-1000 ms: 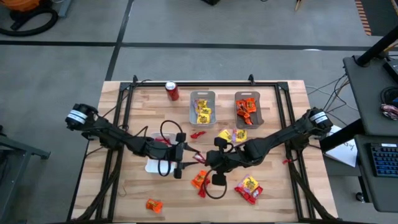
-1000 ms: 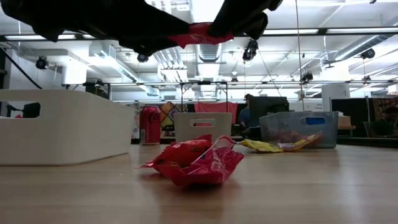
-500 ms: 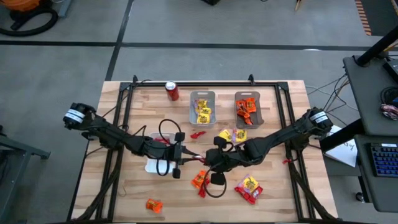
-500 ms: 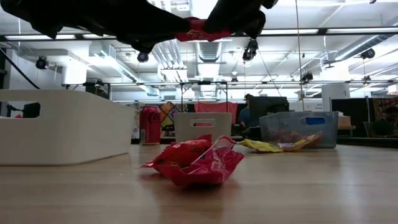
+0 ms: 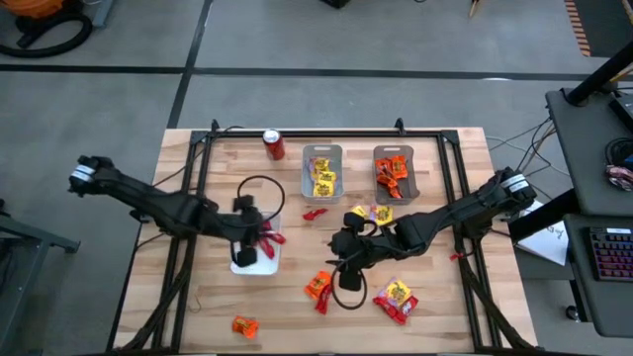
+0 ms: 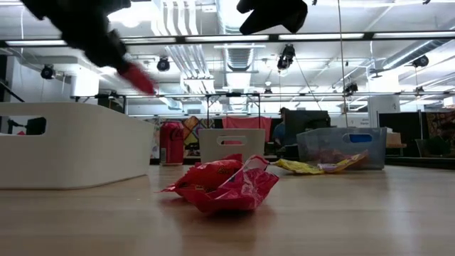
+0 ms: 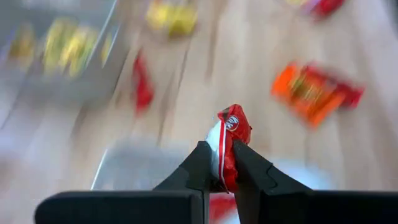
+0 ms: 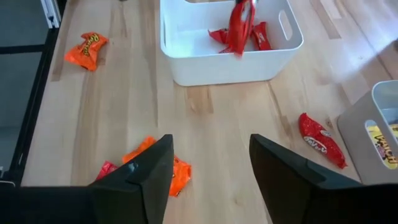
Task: Sort candy
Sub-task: Put the red candy into the white bin, then put the yellow candy into the gray bin
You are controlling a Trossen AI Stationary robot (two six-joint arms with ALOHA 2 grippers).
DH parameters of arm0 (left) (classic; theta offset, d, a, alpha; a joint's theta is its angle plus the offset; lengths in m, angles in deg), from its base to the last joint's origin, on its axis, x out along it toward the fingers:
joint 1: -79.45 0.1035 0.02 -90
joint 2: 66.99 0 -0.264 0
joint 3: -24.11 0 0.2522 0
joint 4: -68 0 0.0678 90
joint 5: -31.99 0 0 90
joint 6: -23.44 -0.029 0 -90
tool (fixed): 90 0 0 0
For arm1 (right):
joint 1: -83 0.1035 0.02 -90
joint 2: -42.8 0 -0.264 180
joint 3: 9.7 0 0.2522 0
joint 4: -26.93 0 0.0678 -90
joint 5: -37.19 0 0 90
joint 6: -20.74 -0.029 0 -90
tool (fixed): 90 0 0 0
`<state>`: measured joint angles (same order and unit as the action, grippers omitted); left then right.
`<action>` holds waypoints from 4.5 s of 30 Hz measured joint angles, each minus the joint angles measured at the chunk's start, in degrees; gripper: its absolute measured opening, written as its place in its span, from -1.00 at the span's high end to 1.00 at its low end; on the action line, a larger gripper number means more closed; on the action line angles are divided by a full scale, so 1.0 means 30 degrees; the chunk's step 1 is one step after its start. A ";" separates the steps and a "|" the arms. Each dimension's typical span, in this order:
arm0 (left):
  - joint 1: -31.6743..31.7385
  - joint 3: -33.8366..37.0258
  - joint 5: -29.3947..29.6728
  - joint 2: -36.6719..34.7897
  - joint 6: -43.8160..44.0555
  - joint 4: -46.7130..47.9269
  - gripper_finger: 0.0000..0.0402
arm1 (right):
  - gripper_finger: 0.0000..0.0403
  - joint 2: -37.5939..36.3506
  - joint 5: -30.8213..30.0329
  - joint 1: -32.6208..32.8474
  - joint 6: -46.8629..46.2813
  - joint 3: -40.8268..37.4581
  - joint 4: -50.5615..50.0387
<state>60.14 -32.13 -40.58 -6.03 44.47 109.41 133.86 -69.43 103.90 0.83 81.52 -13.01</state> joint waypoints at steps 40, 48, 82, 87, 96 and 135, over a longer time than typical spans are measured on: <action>-0.0296 -0.3088 0.2083 0.3187 0.2183 0.6524 0.17 | -0.01 0.0066 0.0022 -0.3090 -0.5218 -0.1104 -0.4957; -0.1040 -0.2934 0.3537 0.2832 -0.2149 0.0884 0.17 | -0.01 0.0583 0.0029 -0.4900 -0.6354 -0.2051 -0.5136; -0.1122 -0.0648 0.4220 0.2974 -0.5856 -0.8578 0.17 | 0.41 0.5447 -0.0044 -0.5979 -0.7167 -0.2463 -0.4268; -0.1122 -0.0641 0.4220 0.3115 -0.5856 -0.8855 0.17 | 0.88 0.5524 0.0071 -0.5979 -0.6360 -0.2457 -0.3939; -0.1136 0.1360 0.1743 0.3483 -0.7527 -1.4124 0.17 | 0.95 0.3069 0.2231 -0.5258 -0.4216 -0.2543 -0.3848; -0.0869 0.0394 -0.1016 1.1460 -1.1000 -2.7193 0.38 | 0.96 -0.2302 1.4570 -0.3757 -0.0014 -1.0586 2.0247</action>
<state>57.54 -30.95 -43.63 28.35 11.47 27.83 126.96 -25.72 92.63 0.79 49.76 47.73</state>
